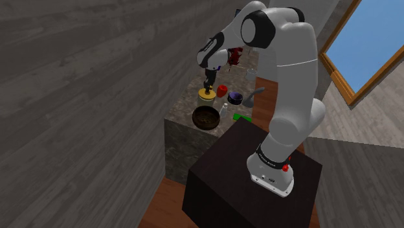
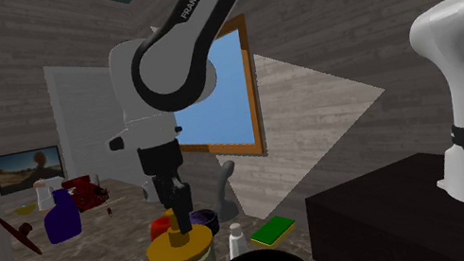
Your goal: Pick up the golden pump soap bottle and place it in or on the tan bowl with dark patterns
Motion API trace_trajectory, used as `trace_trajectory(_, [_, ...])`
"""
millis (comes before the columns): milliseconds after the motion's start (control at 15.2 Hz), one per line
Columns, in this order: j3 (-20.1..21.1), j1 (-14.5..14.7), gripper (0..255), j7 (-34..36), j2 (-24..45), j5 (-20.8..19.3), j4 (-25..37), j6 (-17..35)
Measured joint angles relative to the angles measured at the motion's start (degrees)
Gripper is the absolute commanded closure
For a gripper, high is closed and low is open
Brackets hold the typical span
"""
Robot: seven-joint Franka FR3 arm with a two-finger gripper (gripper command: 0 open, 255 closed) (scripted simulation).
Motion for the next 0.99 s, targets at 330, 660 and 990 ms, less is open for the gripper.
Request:
trace_trajectory(330, [-0.56, 0.51, 255, 0.45, -2.74, -0.75, -0.17, -2.53])
trace_trajectory(660, [-1.1, 0.88, 255, 0.8, -5.41, -1.54, 0.09, -5.4])
trace_trajectory(990, [-1.59, 1.26, 255, 1.17, -8.06, -2.35, 0.44, -8.34])
